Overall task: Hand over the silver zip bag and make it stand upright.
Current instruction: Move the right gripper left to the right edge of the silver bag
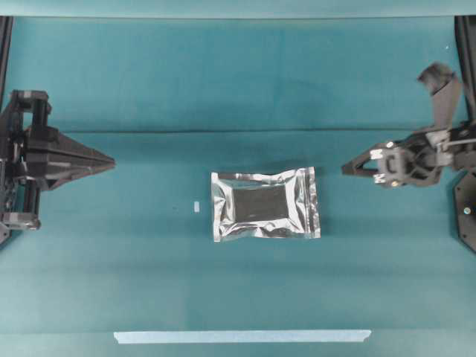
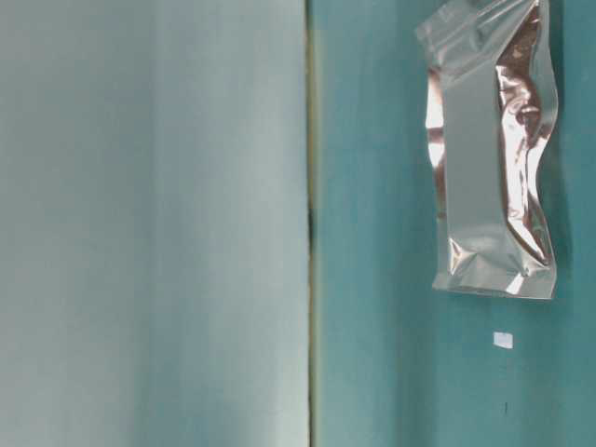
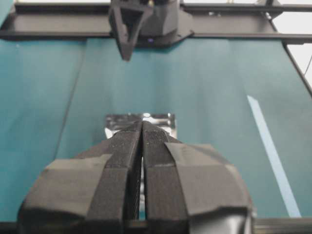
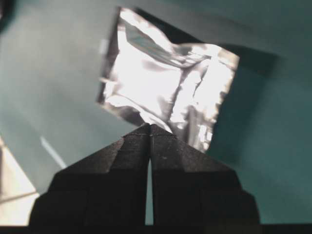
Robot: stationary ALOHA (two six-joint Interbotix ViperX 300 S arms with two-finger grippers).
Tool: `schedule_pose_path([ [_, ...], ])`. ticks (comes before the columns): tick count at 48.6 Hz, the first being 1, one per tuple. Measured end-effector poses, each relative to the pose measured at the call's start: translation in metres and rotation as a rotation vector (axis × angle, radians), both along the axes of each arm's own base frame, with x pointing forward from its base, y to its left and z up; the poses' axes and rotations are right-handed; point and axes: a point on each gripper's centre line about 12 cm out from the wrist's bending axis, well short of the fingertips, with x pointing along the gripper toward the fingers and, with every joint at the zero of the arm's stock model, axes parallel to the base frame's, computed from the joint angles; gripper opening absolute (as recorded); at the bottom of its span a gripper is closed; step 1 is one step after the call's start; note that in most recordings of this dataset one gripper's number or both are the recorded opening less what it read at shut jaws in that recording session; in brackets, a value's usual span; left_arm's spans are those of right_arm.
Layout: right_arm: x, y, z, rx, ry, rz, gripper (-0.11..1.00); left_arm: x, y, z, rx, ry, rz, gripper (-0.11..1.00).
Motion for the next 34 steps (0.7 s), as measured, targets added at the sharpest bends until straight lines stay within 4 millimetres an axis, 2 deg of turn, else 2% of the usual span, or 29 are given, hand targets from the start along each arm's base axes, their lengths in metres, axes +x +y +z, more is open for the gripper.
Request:
schedule_pose_path([
  [5,0.001,0.006,-0.010,0.032,0.001,-0.017,0.17,0.000,0.000,-0.002,-0.002,0.014,0.000,-0.01],
  [16,0.004,0.017,-0.026,0.030,0.012,0.001,0.82,0.000,0.000,-0.005,-0.003,0.038,0.001,-0.01],
  [19,0.005,0.017,-0.030,0.029,0.024,-0.002,0.91,0.000,0.000,-0.005,-0.002,0.043,0.000,-0.01],
  [34,0.016,0.013,-0.054,0.008,0.028,-0.070,0.92,0.000,0.000,-0.006,-0.005,0.051,0.001,-0.01],
])
